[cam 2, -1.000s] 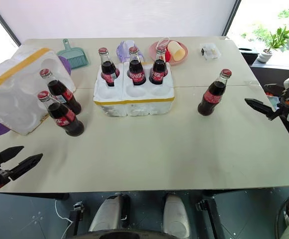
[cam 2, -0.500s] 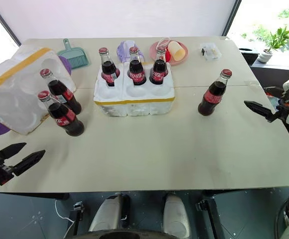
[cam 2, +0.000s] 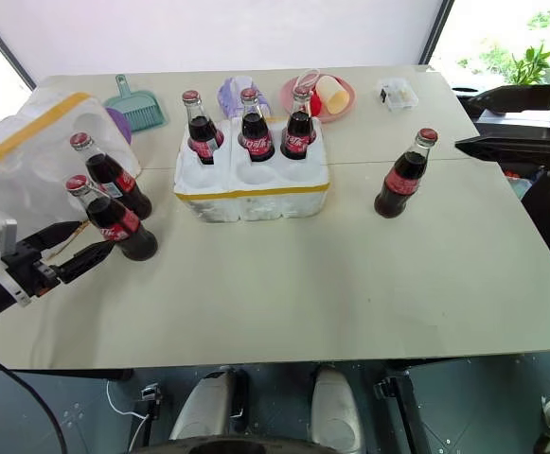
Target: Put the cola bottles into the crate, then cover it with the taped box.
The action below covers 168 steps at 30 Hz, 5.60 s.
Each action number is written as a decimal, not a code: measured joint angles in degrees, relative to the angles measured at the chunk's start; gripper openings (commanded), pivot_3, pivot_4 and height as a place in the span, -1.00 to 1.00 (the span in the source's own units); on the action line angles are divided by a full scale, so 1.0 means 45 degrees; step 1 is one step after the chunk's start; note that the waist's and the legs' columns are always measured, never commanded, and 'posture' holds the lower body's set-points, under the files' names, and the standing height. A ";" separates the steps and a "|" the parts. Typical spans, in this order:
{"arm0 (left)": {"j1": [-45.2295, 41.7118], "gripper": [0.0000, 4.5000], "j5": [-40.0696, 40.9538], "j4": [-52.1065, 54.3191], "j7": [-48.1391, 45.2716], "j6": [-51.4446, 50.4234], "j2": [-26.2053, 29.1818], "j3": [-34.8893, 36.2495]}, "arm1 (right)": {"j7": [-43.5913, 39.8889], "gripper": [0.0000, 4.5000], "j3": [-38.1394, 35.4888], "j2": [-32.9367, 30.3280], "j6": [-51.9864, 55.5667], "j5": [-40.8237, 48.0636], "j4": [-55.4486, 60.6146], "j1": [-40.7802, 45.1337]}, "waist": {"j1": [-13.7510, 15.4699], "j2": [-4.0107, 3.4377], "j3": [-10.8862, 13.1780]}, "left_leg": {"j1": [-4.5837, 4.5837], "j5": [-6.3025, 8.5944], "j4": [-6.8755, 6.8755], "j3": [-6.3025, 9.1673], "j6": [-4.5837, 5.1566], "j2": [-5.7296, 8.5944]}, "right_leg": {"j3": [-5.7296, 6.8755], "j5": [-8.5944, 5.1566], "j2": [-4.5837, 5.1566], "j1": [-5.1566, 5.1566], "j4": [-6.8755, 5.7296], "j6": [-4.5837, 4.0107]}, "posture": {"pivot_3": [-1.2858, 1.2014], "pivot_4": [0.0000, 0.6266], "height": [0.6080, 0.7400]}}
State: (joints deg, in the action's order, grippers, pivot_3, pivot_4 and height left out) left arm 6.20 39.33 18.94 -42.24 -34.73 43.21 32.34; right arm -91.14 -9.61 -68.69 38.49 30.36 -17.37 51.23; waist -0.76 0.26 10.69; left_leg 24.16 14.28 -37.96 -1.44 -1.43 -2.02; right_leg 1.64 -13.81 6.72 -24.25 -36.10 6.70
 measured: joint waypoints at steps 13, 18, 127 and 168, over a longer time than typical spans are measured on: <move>-0.2028 0.98 -0.1683 -0.1875 0.0066 0.1371 -0.0893 -0.2678 | 0.0888 1.00 -0.0210 0.0579 0.2517 0.3112 0.5090 -0.0293 | 0.0051 0.0018 -0.0001 | 0.0031 0.0000 -0.0022 0.0003 0.0000 0.0003 | 0.0004 0.0006 0.0003 -0.0014 -0.0007 0.0006 | 0.03 -0.52 0.94; -0.2741 0.87 -0.2361 -0.2807 0.0285 0.2114 -0.1285 -0.3135 | 0.1193 1.00 -0.0112 0.0739 0.2695 0.3457 0.5363 -0.0370 | 0.0054 0.0022 -0.0002 | 0.0032 -0.0001 -0.0026 0.0003 0.0000 0.0004 | 0.0004 0.0007 0.0003 -0.0013 -0.0011 0.0008 | 0.03 -0.52 0.94; -0.7806 0.24 -0.5646 -0.4964 0.5485 0.0400 -0.3497 -0.4347 | 0.5307 1.00 0.1499 0.3524 0.1532 0.2779 0.6164 -0.1442 | 0.0352 0.0118 0.0034 | 0.0053 -0.0007 -0.0063 0.0036 0.0000 0.0023 | 0.0016 0.0034 0.0006 0.0011 -0.0004 0.0047 | 0.03 -0.52 0.94; -1.2336 0.25 -0.4706 -0.6962 -0.0199 -0.0632 -0.2935 -0.8405 | 0.7061 1.00 0.0819 0.3857 0.1955 0.2981 0.6866 -0.2616 | 0.0321 0.0213 0.0095 | 0.0079 -0.0009 -0.0062 0.0030 -0.0001 0.0022 | 0.0012 0.0033 0.0004 -0.0022 -0.0005 0.0049 | 0.03 -0.52 0.94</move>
State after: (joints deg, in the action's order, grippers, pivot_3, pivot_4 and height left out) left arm -49.31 18.15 -12.39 -43.13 -37.57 30.00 -5.48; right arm -59.36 -5.92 -51.33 47.28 43.78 13.52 39.45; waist 0.68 1.22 11.12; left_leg 24.52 14.24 -38.23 -1.30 -1.44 -1.93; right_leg 1.69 -13.66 6.74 -24.35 -36.12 6.92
